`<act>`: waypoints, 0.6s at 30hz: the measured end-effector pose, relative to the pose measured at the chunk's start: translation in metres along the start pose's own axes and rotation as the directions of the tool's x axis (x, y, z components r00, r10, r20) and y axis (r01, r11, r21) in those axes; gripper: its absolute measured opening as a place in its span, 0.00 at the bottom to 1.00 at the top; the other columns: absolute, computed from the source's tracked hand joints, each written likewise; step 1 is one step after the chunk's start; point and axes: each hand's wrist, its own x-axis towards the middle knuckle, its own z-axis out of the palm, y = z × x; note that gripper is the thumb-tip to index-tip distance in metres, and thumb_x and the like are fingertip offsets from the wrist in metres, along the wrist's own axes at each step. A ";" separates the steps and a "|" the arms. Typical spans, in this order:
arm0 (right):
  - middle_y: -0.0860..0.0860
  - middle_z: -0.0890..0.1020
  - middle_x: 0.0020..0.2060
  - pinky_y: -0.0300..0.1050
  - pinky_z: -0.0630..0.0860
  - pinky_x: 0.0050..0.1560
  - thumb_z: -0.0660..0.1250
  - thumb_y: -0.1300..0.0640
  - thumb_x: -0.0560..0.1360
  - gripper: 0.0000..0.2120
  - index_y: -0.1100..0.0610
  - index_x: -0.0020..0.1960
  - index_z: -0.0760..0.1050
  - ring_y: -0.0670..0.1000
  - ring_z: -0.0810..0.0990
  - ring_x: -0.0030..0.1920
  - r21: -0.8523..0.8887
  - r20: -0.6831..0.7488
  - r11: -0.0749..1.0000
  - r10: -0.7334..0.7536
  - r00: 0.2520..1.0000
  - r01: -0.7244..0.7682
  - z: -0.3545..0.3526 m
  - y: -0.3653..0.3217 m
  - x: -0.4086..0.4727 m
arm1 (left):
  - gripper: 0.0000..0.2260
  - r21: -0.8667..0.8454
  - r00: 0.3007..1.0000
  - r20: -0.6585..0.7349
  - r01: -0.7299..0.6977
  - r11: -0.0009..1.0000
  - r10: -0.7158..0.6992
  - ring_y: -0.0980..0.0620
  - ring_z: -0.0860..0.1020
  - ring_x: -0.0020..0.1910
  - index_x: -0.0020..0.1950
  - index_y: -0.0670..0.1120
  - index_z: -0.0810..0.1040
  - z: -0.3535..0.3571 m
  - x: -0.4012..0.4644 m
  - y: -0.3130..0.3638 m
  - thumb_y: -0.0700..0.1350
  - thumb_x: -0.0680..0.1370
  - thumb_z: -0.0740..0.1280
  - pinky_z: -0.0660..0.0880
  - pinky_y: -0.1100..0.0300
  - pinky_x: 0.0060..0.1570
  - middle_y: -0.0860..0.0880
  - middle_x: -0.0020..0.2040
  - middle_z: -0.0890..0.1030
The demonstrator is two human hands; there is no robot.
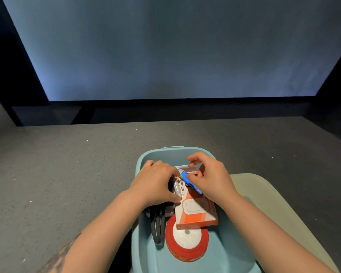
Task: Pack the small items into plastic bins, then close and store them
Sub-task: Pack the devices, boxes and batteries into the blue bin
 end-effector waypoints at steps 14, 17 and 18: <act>0.37 0.79 0.42 0.38 0.72 0.36 0.71 0.52 0.70 0.14 0.41 0.53 0.73 0.42 0.75 0.36 -0.076 0.050 0.997 -0.006 0.999 0.009 0.003 0.000 0.000 | 0.22 -0.005 0.999 -0.017 0.028 1.000 -0.028 0.54 0.72 0.51 0.58 0.58 0.75 -0.002 -0.003 0.002 0.62 0.67 0.68 0.64 0.58 0.57 0.56 0.50 0.79; 0.37 0.79 0.42 0.39 0.73 0.36 0.70 0.51 0.70 0.13 0.41 0.53 0.73 0.42 0.76 0.36 -0.077 0.053 0.997 -0.004 0.999 0.008 0.002 0.000 -0.001 | 0.15 -0.167 0.979 -0.180 0.062 0.984 -0.092 0.56 0.74 0.53 0.55 0.57 0.77 -0.008 -0.010 0.004 0.56 0.70 0.69 0.62 0.59 0.58 0.59 0.50 0.79; 0.37 0.79 0.42 0.39 0.72 0.36 0.69 0.52 0.70 0.13 0.41 0.53 0.73 0.41 0.75 0.36 -0.078 0.054 0.997 -0.001 0.999 0.005 0.002 0.000 -0.001 | 0.12 -0.269 0.955 -0.251 0.087 0.959 -0.157 0.56 0.74 0.53 0.54 0.57 0.78 -0.010 -0.017 0.003 0.54 0.71 0.70 0.64 0.58 0.59 0.59 0.49 0.80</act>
